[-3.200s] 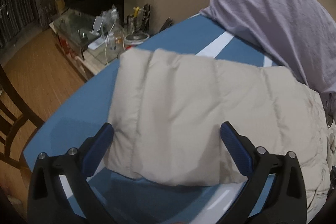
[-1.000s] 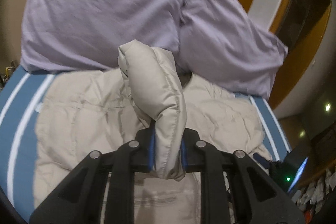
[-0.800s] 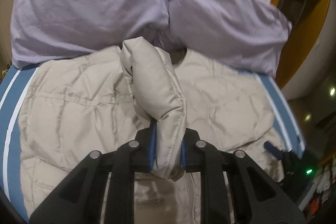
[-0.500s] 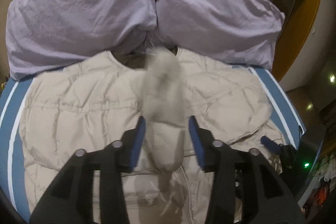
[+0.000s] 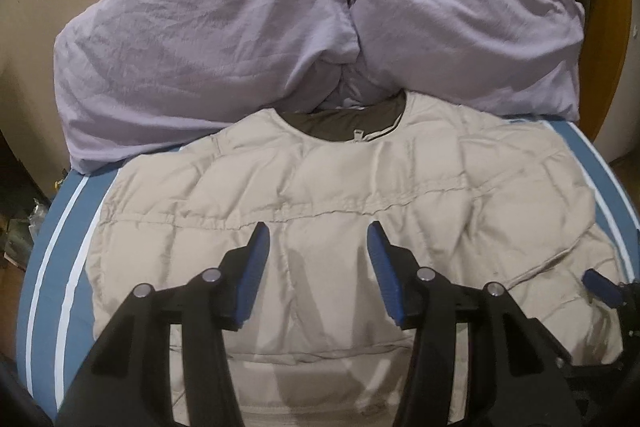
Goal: Fold large clothes
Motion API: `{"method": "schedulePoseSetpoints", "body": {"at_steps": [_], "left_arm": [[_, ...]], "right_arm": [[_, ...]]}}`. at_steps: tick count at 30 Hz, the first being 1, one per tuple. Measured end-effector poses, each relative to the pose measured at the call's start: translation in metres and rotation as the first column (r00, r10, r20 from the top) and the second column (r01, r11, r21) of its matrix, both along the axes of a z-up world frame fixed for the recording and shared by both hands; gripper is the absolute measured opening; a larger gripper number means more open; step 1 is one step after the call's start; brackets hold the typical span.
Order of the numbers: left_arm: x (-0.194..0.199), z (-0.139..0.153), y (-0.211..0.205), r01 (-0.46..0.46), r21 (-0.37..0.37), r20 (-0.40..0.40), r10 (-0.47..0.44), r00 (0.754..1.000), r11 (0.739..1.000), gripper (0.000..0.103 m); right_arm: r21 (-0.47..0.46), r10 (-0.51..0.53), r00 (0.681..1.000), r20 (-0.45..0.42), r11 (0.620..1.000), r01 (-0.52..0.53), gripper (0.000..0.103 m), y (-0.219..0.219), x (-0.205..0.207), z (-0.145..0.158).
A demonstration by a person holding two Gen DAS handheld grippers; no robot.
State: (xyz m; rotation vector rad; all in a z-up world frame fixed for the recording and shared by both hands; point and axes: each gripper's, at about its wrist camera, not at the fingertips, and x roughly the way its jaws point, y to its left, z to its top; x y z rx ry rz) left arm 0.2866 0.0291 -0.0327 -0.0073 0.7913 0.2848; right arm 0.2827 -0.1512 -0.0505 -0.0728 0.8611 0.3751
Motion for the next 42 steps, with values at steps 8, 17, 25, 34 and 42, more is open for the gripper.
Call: {"method": "schedulePoseSetpoints", "body": {"at_steps": [8, 17, 25, 34, 42], "left_arm": [[0.013, -0.027, 0.002, -0.025, 0.014, -0.027, 0.026, 0.999, 1.0, 0.054], [0.025, -0.045, 0.001, -0.034, 0.016, -0.044, 0.034, 0.998, 0.999, 0.056], [0.025, -0.052, 0.001, -0.039, 0.022, -0.032, 0.039, 0.999, 0.999, 0.058], [0.025, -0.054, 0.001, -0.04, 0.027, -0.021, 0.04, 0.999, 0.999, 0.059], [0.026, -0.055, 0.002, -0.039, 0.019, -0.018, 0.04, 0.999, 0.999, 0.059]], "right_arm": [[-0.006, -0.017, 1.0, -0.006, 1.0, 0.017, 0.092, -0.001, 0.003, -0.008], [-0.025, -0.022, 1.0, -0.007, 0.999, 0.022, 0.094, 0.002, 0.002, -0.02], [-0.032, -0.029, 0.999, -0.022, 0.999, 0.028, 0.095, 0.004, 0.003, -0.03], [-0.036, -0.03, 0.999, -0.025, 0.999, 0.029, 0.095, 0.005, 0.004, -0.031], [-0.042, -0.031, 0.999, -0.026, 0.999, 0.03, 0.095, 0.005, 0.004, -0.033]]}}
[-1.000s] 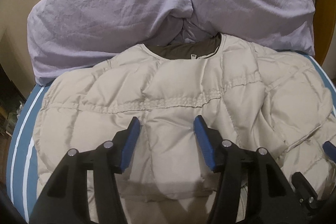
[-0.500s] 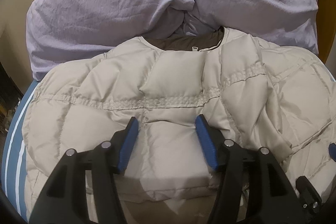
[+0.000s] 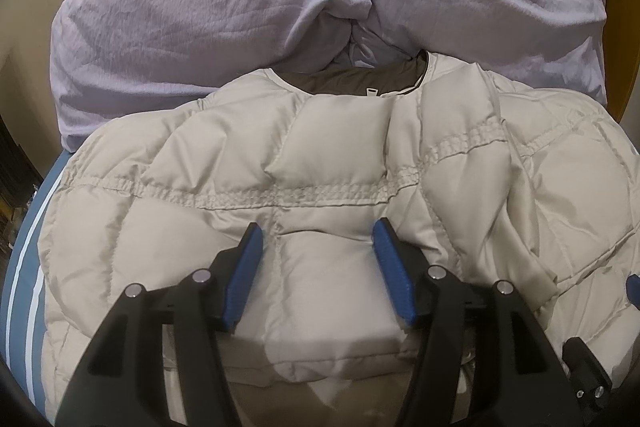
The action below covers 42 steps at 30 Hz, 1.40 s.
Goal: Fold large clothes
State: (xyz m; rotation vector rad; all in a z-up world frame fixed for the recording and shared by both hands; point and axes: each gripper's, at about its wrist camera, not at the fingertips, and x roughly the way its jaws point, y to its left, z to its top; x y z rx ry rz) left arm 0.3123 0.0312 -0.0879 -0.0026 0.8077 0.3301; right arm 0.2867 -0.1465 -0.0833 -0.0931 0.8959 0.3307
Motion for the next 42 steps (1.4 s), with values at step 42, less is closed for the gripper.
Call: {"method": "schedulePoseSetpoints", "body": {"at_steps": [42], "left_arm": [[-0.258, 0.013, 0.122, -0.163, -0.07, 0.023, 0.165, 0.986, 0.984, 0.077]], "right_arm": [[0.002, -0.106, 0.993, -0.045, 0.994, 0.106, 0.096, -0.152, -0.063, 0.013]]}}
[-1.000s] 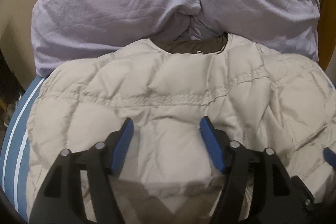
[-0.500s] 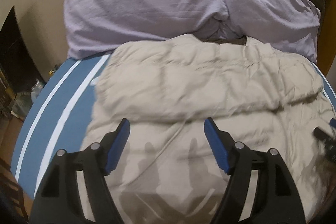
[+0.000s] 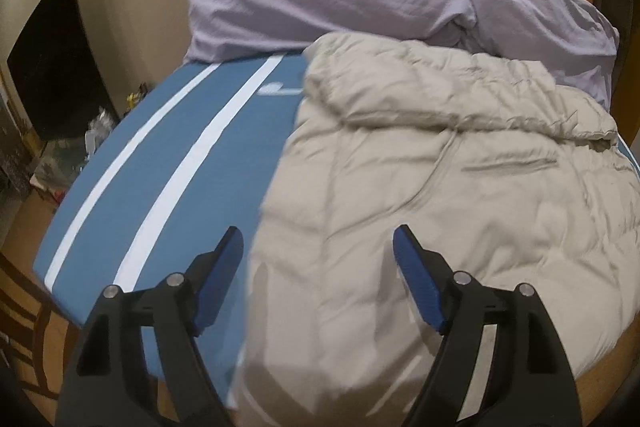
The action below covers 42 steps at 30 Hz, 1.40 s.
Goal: Fold large clothes
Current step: 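Grasp the jacket side edge with the right gripper, then lift the jacket side with the right gripper while the left gripper grasps the same edge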
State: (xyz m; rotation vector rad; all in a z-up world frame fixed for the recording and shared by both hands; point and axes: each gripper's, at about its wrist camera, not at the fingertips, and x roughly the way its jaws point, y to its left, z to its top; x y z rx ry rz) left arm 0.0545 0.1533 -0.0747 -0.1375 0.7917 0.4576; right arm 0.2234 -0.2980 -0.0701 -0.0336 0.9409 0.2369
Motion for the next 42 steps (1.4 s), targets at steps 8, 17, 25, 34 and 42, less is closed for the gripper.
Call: {"method": "schedulePoseSetpoints", "body": {"at_steps": [8, 17, 25, 34, 42], "left_arm": [[-0.027, -0.016, 0.024, -0.012, -0.124, 0.002, 0.013, 1.0, 0.992, 0.078], [-0.039, -0.026, 0.031, 0.001, -0.24, 0.014, 0.003, 1.0, 0.971, 0.078], [-0.043, -0.03, 0.029, 0.024, -0.278, 0.021, -0.019, 1.0, 0.96, 0.07], [-0.044, -0.017, 0.012, 0.077, -0.305, 0.058, -0.062, 0.996, 0.949, 0.023], [-0.037, 0.032, 0.013, 0.092, -0.276, 0.161, -0.048, 0.986, 0.957, 0.014]], "right_arm": [[0.132, -0.013, 0.998, -0.061, 0.991, 0.021, 0.082, -0.029, -0.004, -0.009], [0.224, -0.093, 0.989, -0.115, 0.967, 0.117, 0.079, -0.065, -0.006, -0.02], [0.293, -0.027, 0.99, -0.137, 0.954, 0.067, 0.048, -0.062, -0.011, -0.025], [0.327, 0.024, 0.995, -0.093, 0.945, 0.008, 0.012, -0.05, -0.014, -0.009], [0.313, 0.001, 0.999, 0.043, 0.95, -0.014, 0.01, -0.04, -0.001, 0.035]]}}
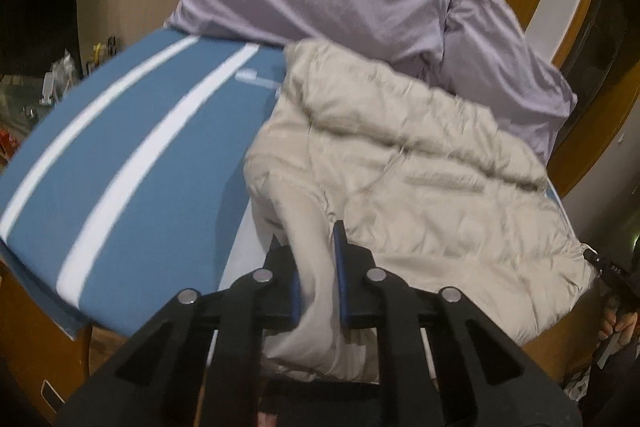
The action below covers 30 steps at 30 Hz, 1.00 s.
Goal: Fold large clothes
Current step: 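Lift the jacket side with the right gripper while the left gripper grasps the same edge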
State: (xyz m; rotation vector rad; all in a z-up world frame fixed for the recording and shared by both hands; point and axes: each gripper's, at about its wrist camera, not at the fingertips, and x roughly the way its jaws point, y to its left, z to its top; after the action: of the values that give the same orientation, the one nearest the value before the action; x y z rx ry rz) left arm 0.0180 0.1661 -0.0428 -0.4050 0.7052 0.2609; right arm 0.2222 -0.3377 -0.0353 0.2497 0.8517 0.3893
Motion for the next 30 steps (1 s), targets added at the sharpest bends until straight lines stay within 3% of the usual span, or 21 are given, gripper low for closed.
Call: {"method": "schedulePoseSetpoints", "body": {"at_steps": [8, 14, 23, 30], "left_arm": [[0.037, 0.059, 0.007, -0.06, 0.086, 0.09, 0.052, 0.995, 0.995, 0.013], [0.086, 0.088, 0.022, -0.104, 0.124, 0.109, 0.09, 0.99, 0.987, 0.013], [0.171, 0.103, 0.047, -0.152, 0.172, 0.107, 0.135, 0.985, 0.973, 0.013], [0.239, 0.091, 0.072, -0.191, 0.178, 0.079, 0.179, 0.981, 0.965, 0.013]], "right_arm": [[-0.057, -0.021, 0.983, 0.181, 0.998, 0.032, 0.01, 0.032, 0.038, 0.065], [-0.076, -0.062, 0.971, 0.232, 0.994, 0.081, 0.01, 0.053, 0.089, 0.092], [-0.113, -0.111, 0.958, 0.263, 0.983, 0.145, 0.01, 0.088, 0.167, 0.102], [-0.098, -0.163, 0.956, 0.244, 0.977, 0.192, 0.01, 0.107, 0.226, 0.082]]}}
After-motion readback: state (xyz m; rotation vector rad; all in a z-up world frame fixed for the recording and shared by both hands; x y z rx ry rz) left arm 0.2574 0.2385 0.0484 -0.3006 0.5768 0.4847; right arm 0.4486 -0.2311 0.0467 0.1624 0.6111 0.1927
